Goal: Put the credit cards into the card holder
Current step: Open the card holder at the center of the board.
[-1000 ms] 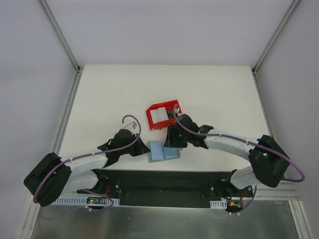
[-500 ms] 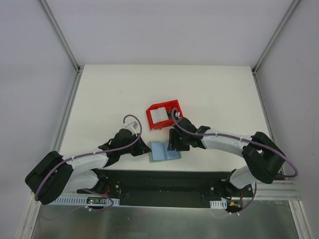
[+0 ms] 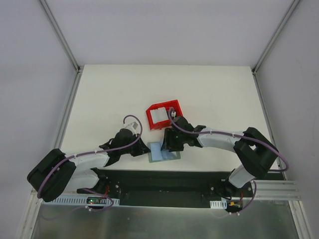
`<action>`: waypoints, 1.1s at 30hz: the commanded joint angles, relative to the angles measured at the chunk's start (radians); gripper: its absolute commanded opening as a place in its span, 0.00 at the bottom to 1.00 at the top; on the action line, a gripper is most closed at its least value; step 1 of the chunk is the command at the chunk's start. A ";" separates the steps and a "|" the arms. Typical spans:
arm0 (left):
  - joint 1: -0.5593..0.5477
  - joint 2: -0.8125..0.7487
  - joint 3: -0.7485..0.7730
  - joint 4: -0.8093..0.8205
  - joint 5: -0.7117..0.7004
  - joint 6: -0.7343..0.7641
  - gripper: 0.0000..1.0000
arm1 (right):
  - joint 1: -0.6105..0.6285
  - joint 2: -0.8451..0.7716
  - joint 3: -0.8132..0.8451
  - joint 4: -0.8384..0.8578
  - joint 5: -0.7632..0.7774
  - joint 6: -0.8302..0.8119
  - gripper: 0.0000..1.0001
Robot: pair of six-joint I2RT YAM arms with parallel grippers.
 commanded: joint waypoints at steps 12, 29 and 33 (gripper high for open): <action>0.015 0.009 -0.011 0.061 0.011 -0.006 0.00 | 0.031 0.019 0.046 0.266 -0.253 0.028 0.55; 0.022 -0.020 -0.023 0.040 -0.002 0.007 0.00 | 0.011 -0.155 0.124 0.084 -0.162 -0.091 0.57; 0.024 -0.028 -0.023 0.037 -0.005 0.011 0.00 | -0.010 -0.166 0.131 0.012 -0.084 -0.129 0.58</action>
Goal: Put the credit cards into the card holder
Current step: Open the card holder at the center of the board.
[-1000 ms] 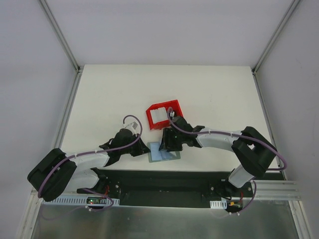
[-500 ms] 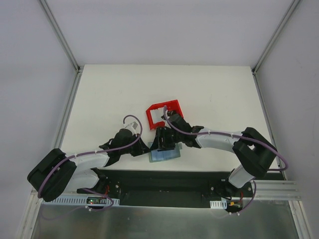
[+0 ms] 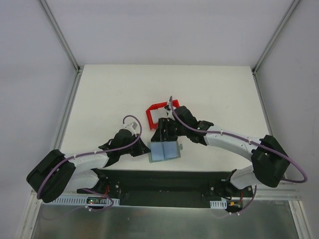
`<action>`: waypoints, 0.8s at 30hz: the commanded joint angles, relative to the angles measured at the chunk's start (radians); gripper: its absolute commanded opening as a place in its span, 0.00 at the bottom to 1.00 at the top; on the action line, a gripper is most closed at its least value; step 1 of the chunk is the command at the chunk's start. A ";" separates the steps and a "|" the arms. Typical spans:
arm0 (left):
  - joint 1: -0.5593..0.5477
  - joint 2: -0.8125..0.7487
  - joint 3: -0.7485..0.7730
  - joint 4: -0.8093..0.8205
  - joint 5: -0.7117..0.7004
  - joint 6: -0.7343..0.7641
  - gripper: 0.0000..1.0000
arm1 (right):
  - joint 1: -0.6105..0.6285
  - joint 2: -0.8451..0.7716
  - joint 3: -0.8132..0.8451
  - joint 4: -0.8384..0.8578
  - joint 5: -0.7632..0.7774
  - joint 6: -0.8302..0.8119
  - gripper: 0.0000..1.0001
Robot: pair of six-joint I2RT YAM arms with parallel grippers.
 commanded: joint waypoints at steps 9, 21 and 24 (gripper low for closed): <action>0.013 -0.017 0.006 0.002 -0.002 0.028 0.00 | -0.031 -0.028 -0.049 -0.278 0.232 -0.019 0.59; 0.013 0.012 0.007 0.025 0.015 0.026 0.00 | -0.033 0.053 -0.086 -0.269 0.260 0.009 0.59; 0.013 0.016 0.006 0.032 0.018 0.023 0.00 | -0.033 0.084 -0.097 -0.240 0.237 0.017 0.59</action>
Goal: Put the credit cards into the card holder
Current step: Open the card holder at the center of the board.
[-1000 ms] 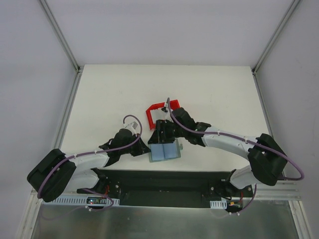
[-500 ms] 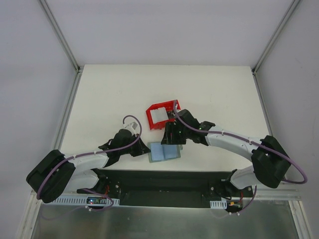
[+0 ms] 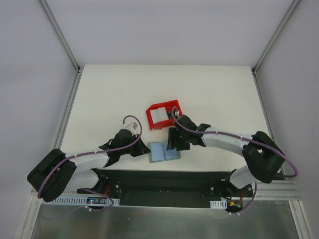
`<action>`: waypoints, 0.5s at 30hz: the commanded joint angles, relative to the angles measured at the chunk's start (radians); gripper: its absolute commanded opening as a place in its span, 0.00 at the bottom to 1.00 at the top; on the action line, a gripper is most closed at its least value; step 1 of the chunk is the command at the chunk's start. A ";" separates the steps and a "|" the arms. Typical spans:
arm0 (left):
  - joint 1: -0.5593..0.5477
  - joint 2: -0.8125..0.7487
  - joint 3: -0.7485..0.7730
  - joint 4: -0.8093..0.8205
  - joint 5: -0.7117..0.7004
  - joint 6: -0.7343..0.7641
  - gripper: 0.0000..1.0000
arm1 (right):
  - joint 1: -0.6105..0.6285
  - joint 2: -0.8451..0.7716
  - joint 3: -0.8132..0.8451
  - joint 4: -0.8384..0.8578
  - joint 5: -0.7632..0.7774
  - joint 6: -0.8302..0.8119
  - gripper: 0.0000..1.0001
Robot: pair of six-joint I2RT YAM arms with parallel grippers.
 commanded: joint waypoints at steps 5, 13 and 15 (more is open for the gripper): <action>0.013 0.010 0.003 0.039 0.015 0.017 0.00 | 0.000 0.073 -0.038 0.086 -0.058 0.057 0.59; 0.013 0.022 0.004 0.051 0.023 0.014 0.00 | 0.010 0.088 -0.025 0.178 -0.125 0.080 0.57; 0.013 0.024 0.006 0.051 0.024 0.012 0.00 | 0.010 0.070 -0.022 0.201 -0.134 0.078 0.57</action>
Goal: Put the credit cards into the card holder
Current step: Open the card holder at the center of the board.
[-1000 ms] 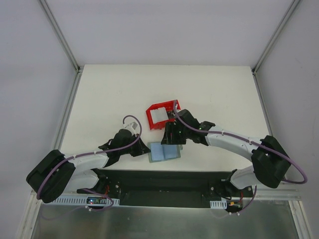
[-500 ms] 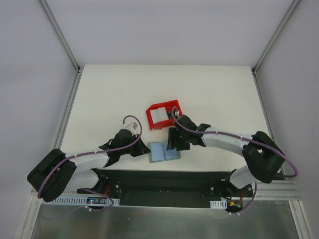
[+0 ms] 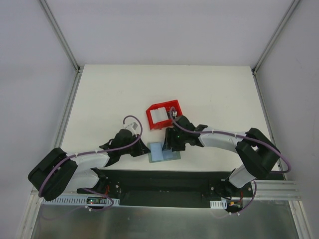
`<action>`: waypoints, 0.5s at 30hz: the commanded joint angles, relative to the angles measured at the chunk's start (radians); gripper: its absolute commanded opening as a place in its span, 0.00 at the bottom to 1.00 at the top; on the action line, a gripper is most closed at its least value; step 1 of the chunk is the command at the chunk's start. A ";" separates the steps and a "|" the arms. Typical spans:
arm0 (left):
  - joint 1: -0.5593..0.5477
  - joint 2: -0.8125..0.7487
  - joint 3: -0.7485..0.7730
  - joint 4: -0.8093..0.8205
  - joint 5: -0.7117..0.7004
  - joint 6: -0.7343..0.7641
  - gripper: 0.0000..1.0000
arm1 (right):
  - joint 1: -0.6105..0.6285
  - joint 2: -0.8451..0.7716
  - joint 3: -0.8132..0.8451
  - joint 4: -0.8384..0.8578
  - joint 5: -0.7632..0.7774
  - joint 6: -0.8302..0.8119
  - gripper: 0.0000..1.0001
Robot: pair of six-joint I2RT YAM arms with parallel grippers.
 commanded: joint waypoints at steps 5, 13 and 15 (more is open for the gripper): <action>0.014 0.000 0.000 0.042 0.023 0.005 0.00 | 0.013 -0.036 0.023 0.107 -0.090 0.006 0.57; 0.014 -0.011 -0.002 0.039 0.012 -0.006 0.00 | 0.017 0.016 0.072 0.239 -0.268 0.016 0.57; 0.014 -0.017 -0.005 0.039 0.009 -0.011 0.00 | 0.019 0.024 0.077 0.265 -0.297 0.023 0.58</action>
